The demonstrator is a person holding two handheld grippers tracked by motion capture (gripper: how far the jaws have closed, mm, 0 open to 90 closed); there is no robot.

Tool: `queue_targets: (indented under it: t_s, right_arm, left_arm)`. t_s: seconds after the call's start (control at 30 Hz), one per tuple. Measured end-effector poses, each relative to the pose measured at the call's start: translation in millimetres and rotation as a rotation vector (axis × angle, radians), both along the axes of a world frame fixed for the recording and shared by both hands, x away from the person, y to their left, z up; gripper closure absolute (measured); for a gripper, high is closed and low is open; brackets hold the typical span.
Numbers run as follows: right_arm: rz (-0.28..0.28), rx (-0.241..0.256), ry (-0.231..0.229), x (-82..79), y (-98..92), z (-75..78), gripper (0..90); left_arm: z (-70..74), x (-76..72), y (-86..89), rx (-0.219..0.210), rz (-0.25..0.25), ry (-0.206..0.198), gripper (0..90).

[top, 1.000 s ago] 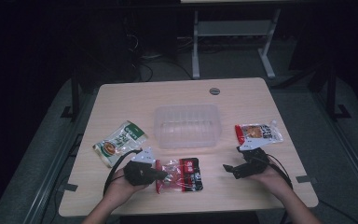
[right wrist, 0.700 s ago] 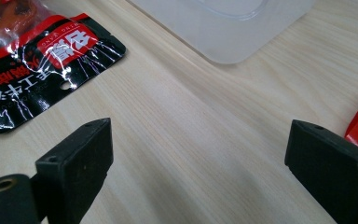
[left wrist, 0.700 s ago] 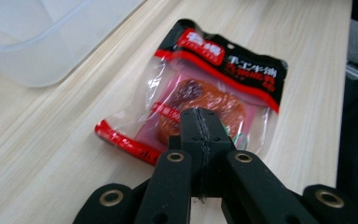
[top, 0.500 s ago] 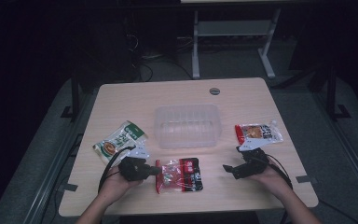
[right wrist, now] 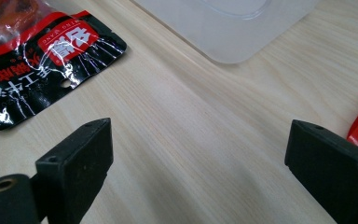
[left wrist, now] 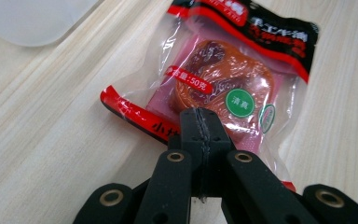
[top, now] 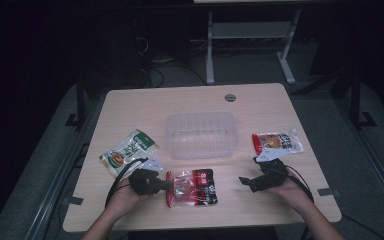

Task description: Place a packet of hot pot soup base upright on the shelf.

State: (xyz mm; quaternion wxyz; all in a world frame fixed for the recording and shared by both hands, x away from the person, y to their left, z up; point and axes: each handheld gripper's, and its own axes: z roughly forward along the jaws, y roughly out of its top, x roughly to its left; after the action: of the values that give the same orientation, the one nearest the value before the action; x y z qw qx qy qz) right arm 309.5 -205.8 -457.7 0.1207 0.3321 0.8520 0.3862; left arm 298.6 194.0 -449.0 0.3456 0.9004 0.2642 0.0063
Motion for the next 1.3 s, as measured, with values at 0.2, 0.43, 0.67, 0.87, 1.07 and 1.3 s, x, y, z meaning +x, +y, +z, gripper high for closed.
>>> queue_targets:
  t_s: [0.2, 0.43, 0.67, 0.87, 1.07, 1.3]
  right_arm:
    - [0.003, 0.01, 0.017, -0.8, 0.1, 1.9, 7.1]
    - [0.034, 0.061, 0.034, -10.3, 9.0, 9.4, 7.1]
    - [0.108, 0.126, 0.077, -19.1, 28.2, 17.6, 7.1]
    - [0.164, 0.162, 0.097, -23.1, 47.5, 20.5, 7.1]
    - [0.17, 0.178, 0.118, -18.8, 62.3, 18.8, 7.3]
    - [0.185, 0.195, 0.138, -6.4, 91.8, 14.8, 7.5]
  left_arm:
    - [-4.8, 1.1, 1.5, 0.004, 0.016, 0.024, 89.7]
    - [-6.7, 1.8, 2.1, 0.043, 0.015, 0.027, 89.8]
    - [-6.3, 1.5, 1.2, 0.045, 0.022, 0.031, 89.7]
    - [-6.0, 0.8, 0.6, 0.045, 0.032, 0.033, 89.7]
    - [-6.5, 1.2, 1.8, 0.04, 0.037, 0.04, 89.8]
    - [-5.7, 1.2, 2.0, 0.051, 0.034, 0.042, 89.8]
